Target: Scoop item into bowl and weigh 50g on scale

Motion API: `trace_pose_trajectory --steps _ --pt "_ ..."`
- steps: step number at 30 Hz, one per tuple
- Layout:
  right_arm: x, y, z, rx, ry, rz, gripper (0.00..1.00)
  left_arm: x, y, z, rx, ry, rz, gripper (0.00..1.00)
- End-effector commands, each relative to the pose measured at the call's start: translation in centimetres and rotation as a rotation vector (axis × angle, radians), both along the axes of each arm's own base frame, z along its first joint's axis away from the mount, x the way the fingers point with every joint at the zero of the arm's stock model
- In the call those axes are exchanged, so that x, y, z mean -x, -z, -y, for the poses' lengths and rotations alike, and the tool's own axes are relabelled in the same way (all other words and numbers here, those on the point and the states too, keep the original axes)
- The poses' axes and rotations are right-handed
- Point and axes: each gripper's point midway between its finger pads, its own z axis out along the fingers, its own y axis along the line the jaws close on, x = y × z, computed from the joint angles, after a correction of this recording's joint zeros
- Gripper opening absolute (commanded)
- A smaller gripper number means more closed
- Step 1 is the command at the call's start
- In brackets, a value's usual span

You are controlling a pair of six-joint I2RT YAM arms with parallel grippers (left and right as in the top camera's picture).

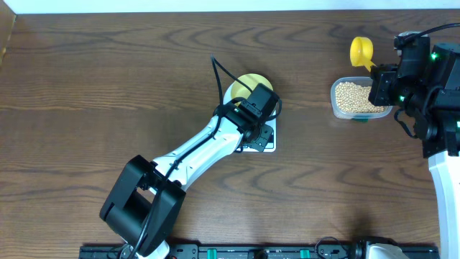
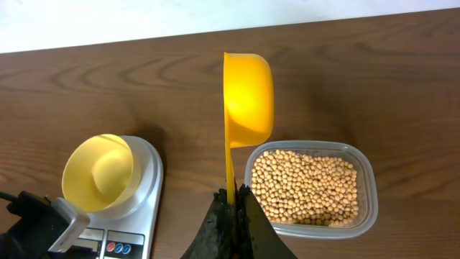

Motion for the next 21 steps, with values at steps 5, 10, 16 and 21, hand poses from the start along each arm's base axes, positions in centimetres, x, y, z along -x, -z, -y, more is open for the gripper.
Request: trace_pose_trajectory --steps 5,10,16,21 --pt "-0.2 -0.4 0.3 0.020 -0.002 0.012 0.01 -0.2 1.9 -0.9 -0.019 -0.016 0.039 0.07" --pt "-0.2 -0.4 0.3 0.020 -0.001 0.011 0.01 -0.9 2.1 -1.1 -0.026 -0.032 0.079 0.07" --pt "-0.2 -0.4 0.3 0.020 -0.001 0.011 0.01 -1.1 2.3 -0.9 -0.009 -0.054 0.088 0.07" --pt "-0.2 -0.4 0.3 0.020 -0.001 0.011 0.01 -1.1 2.5 -1.0 -0.006 -0.068 0.082 0.07"
